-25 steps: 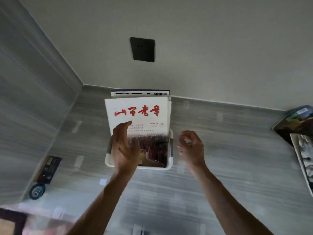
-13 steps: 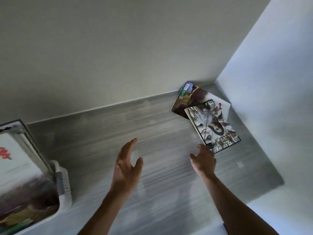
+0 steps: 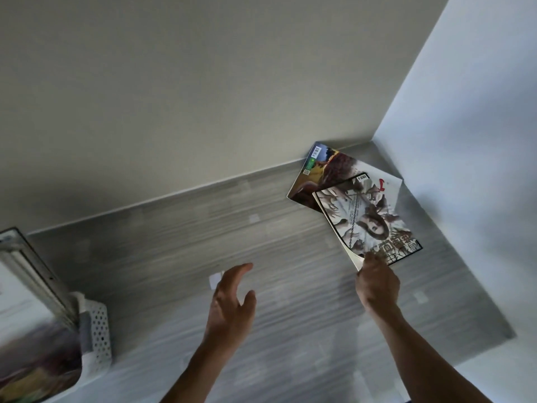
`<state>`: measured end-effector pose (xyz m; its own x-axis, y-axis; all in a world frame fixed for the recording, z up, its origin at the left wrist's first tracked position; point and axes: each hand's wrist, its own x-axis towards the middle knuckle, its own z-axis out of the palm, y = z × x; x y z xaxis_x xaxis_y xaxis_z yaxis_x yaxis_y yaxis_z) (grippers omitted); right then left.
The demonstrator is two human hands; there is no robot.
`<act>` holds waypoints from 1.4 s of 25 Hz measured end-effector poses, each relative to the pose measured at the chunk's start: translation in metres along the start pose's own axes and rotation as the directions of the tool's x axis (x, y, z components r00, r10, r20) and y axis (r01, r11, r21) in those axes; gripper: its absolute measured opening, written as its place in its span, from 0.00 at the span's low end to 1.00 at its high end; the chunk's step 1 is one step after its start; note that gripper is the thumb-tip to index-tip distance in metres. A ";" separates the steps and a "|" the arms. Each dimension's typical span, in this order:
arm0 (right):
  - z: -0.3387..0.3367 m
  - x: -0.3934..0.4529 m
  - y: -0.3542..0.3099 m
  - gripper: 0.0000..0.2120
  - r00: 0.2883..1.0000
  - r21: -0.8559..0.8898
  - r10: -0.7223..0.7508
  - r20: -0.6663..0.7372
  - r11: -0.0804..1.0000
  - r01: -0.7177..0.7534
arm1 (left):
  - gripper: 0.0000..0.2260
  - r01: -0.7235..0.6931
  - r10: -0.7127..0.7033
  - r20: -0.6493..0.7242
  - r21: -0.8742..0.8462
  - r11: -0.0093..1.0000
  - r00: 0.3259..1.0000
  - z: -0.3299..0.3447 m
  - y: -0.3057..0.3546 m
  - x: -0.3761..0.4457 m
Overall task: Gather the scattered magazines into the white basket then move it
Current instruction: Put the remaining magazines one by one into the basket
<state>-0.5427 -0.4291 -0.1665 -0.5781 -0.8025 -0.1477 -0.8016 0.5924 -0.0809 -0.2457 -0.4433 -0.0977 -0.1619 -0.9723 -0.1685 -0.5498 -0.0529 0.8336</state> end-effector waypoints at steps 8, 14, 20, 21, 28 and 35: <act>-0.001 -0.099 -0.078 0.19 0.895 0.249 -0.446 0.000 0.867 0.432 | 0.18 -0.044 0.064 -0.189 0.106 0.993 0.980 -0.028 -0.012 -0.021; 0.025 -0.166 -0.077 0.29 0.751 0.269 -0.660 0.023 0.727 0.631 | 0.15 0.015 0.040 -0.265 0.202 0.979 0.964 -0.067 -0.059 -0.045; 0.031 -0.175 -0.083 0.08 0.799 0.158 -0.596 0.081 0.799 0.580 | 0.35 0.348 -0.446 -0.005 0.634 0.691 0.895 -0.069 -0.116 -0.066; 0.033 -0.181 -0.085 0.11 0.807 0.137 -0.581 0.102 0.812 0.568 | 0.37 0.375 -0.472 -0.012 0.625 0.684 0.882 -0.066 -0.121 -0.068; 0.040 -0.224 -0.109 0.33 0.832 0.409 -0.425 0.356 0.871 0.270 | 0.07 0.601 -0.644 -0.136 -0.257 0.756 0.753 -0.054 -0.115 -0.079; -0.004 -0.171 -0.150 0.08 0.819 0.884 -0.470 0.328 0.460 -0.089 | 0.05 -0.037 -0.077 -0.169 -0.582 0.812 0.983 -0.131 -0.083 -0.088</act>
<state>-0.3243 -0.3814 -0.1249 -0.0467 -0.9127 -0.4060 -0.1823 0.4074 -0.8949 -0.0788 -0.3830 -0.0835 0.0216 -0.9898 -0.1409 0.0367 -0.1400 0.9895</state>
